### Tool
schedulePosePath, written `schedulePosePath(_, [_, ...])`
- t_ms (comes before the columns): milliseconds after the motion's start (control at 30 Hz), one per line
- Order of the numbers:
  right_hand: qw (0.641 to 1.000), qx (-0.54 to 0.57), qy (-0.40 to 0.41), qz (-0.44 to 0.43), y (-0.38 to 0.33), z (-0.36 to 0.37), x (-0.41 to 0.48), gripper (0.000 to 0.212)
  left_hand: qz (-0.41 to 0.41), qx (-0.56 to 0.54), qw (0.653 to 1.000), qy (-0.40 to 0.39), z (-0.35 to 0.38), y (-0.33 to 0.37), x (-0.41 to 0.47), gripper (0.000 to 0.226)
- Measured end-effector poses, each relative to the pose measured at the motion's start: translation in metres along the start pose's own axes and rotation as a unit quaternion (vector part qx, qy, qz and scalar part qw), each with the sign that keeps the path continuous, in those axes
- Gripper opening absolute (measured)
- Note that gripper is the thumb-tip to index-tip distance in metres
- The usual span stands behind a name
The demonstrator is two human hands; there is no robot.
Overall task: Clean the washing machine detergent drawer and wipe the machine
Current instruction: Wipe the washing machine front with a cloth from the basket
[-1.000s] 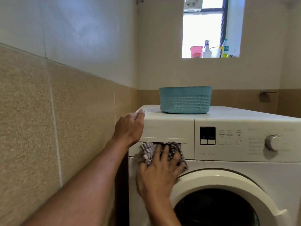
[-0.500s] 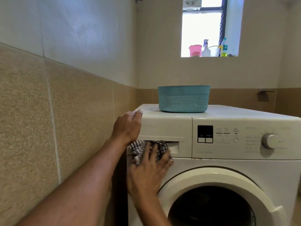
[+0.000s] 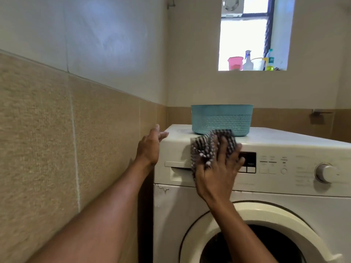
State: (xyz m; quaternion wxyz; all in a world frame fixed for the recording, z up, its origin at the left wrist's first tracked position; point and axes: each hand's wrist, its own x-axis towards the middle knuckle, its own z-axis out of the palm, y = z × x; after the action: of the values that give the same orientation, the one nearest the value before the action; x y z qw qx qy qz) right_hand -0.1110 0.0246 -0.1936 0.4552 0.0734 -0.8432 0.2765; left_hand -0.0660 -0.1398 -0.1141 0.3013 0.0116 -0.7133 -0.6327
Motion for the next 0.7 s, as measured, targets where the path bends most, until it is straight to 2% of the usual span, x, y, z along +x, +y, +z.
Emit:
schedulePosePath(100, [0.981, -0.055, -0.061, -0.176, -0.048, 0.006, 0.021, 0.073, -0.049, -0.085, 0.995, -0.028, -0.007, -0.007, 0.016, 0.089])
schedulePosePath(200, [0.946, -0.097, -0.09, -0.296, -0.084, 0.027, 0.018, 0.074, -0.034, -0.078, 0.996, -0.035, -0.012, -0.008, 0.02, 0.094])
schedulePosePath(300, [0.93, -0.128, -0.092, -0.333, -0.087, 0.038, 0.001, 0.08, 0.026, 0.087, 0.995, 0.051, -0.013, -0.017, 0.003, 0.097])
schedulePosePath(367, [0.909, -0.129, -0.093, -0.386, -0.075, 0.043, -0.014, 0.085, 0.066, 0.18, 0.977, 0.098, -0.011, -0.024, -0.014, 0.077])
schedulePosePath(467, [0.878, -0.136, -0.108, -0.445, -0.056, 0.051, -0.038, 0.087, 0.116, 0.262, 0.955, 0.079, -0.007, -0.042, -0.031, 0.059])
schedulePosePath(567, [0.85, -0.129, -0.109, -0.499, -0.03, 0.052, -0.045, 0.075, 0.127, 0.282, 0.949, 0.055, -0.014, -0.064, -0.036, 0.059])
schedulePosePath(700, [0.781, -0.165, -0.139, -0.585, 0.002, 0.032, -0.018, 0.072, 0.134, 0.324, 0.936, 0.031, -0.023, -0.081, -0.051, 0.056])
